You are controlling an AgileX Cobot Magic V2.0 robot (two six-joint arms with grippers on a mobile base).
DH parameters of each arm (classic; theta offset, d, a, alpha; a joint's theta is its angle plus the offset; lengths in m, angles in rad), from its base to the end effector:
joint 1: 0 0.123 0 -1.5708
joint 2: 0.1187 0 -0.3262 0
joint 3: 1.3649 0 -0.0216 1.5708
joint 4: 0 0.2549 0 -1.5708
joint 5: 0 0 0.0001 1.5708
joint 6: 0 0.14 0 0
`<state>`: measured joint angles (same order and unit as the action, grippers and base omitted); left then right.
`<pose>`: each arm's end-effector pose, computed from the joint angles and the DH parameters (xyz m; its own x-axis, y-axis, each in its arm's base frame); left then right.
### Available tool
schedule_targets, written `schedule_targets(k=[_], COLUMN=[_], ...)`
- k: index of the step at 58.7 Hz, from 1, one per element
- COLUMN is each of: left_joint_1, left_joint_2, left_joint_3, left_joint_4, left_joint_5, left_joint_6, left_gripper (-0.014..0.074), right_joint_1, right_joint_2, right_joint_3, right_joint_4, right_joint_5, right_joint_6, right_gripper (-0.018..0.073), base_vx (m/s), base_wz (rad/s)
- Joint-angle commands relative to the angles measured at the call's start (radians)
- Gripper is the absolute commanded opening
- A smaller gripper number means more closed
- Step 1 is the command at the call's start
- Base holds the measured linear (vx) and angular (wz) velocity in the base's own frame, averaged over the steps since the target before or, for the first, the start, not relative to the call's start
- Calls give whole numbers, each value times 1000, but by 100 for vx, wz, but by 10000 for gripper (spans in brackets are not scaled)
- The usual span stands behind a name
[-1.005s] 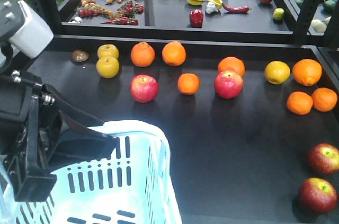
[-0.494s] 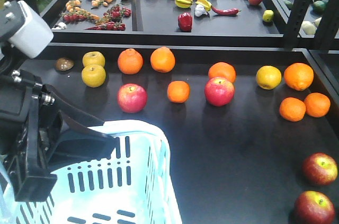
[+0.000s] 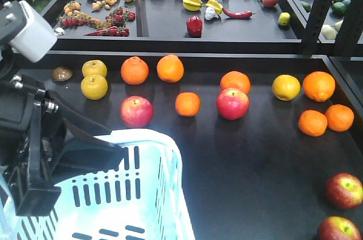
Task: Pick three apples into basket with both arms
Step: 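Drive up to the apple table holding the basket in the left gripper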
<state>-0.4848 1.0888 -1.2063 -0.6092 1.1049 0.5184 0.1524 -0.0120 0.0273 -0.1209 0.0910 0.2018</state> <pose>0.1539 -0.1620 0.4132 -0.4784 0.4589 -0.7487 0.8314 0.5112 -0.2179 0.0678 0.0088 0.1949 -0.0296 0.0777 -0.9965 -0.1390 0.9870 0.0811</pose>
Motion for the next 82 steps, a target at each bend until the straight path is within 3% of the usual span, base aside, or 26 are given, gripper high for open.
schedule_targets(k=[1,82], left_joint_1=[-6,-6], left_joint_2=[-20,-20], left_joint_3=[-23,-23], left_joint_4=[-58,-58], left_joint_5=[-57,-57], left_joint_6=[-10,-10], left_gripper=[-6,-6], right_joint_1=[-5,-5], right_joint_2=[-12,-12], right_joint_3=[14,14], right_joint_4=[-6,-6], right_joint_5=[-75,-74], right_joint_6=[-5,-5], right_gripper=[-8,-8], base_vx=[5,2], base_wz=[0,-1])
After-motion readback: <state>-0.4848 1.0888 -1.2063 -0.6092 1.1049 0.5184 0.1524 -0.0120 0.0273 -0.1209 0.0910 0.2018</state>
